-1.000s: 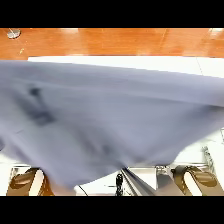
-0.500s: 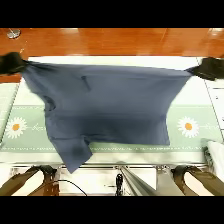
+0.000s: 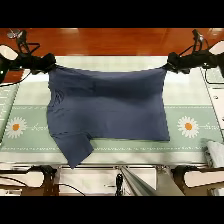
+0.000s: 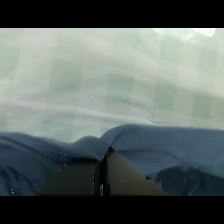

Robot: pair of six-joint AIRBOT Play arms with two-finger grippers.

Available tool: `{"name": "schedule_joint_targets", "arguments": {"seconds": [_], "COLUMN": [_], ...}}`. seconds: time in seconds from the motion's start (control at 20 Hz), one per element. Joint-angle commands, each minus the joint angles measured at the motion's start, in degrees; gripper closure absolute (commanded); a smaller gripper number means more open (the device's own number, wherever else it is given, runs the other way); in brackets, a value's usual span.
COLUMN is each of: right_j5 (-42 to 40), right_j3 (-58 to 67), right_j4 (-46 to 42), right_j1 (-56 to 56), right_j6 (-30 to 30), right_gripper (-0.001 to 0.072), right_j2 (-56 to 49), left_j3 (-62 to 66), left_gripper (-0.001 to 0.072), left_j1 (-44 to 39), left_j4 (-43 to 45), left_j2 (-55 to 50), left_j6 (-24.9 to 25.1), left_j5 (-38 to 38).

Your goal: Fold the shirts.

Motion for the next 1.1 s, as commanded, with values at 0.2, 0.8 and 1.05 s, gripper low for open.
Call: {"name": "schedule_joint_targets", "arguments": {"seconds": [0.2, 0.8, 1.05], "right_j5": [20.61, 18.99, 20.09], "right_j3": [2.36, -6.71, -6.29], "right_j4": [-2.29, -6.93, -8.96], "right_j1": [-3.87, -1.68, -4.20], "right_j6": [-5.42, -4.31, -0.98], "right_gripper": [0.0695, 0.0611, 0.0084], "right_j2": [-3.19, -6.27, -2.05], "left_j3": [4.24, -1.75, -1.29], "left_gripper": [0.0684, 0.0648, 0.0003], "left_j1": [4.31, 5.29, 5.33], "left_j4": [0.26, 6.03, 10.80], "left_j2": [-2.54, -9.46, -8.02], "left_j6": [10.95, 5.79, 2.95], "left_j5": [-24.74, -31.61, -39.34]}}
